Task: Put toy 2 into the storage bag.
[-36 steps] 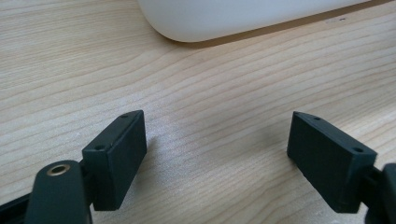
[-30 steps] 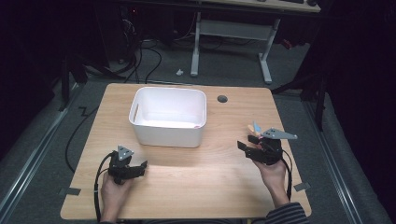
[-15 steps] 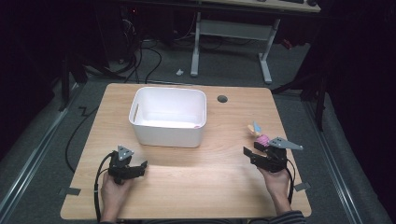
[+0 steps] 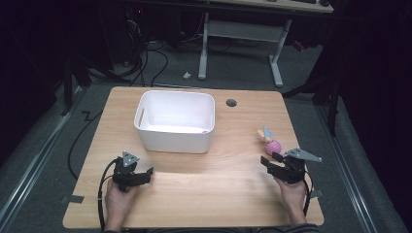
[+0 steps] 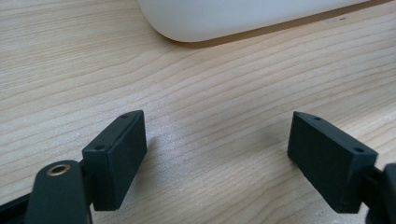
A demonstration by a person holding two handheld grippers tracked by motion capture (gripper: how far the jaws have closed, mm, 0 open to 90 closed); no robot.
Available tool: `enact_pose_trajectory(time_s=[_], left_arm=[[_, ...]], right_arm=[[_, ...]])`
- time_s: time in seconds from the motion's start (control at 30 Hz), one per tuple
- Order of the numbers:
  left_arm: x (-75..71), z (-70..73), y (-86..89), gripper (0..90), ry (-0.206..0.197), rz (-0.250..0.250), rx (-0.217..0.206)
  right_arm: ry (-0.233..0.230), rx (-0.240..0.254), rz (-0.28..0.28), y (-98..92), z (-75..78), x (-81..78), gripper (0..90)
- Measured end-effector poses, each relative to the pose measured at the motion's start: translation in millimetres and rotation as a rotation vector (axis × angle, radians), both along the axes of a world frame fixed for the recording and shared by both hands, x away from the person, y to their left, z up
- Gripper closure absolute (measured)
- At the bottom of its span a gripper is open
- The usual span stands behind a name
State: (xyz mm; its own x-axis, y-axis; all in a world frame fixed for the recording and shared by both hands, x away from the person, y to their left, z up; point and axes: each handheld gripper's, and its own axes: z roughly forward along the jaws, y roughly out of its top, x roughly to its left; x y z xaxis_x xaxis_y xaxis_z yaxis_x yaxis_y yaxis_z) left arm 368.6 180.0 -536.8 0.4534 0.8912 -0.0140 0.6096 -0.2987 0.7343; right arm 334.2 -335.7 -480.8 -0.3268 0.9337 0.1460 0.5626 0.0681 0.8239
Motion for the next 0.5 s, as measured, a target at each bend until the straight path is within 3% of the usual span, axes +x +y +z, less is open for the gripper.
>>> enact_pose_trajectory(time_s=[0.5], left_arm=[[0.0,0.0,-0.1,20.0,-0.001,0.001,0.000]], right_arm=[[0.009,-0.022,-0.066,-15.8,-4.8,3.0,40.7]])
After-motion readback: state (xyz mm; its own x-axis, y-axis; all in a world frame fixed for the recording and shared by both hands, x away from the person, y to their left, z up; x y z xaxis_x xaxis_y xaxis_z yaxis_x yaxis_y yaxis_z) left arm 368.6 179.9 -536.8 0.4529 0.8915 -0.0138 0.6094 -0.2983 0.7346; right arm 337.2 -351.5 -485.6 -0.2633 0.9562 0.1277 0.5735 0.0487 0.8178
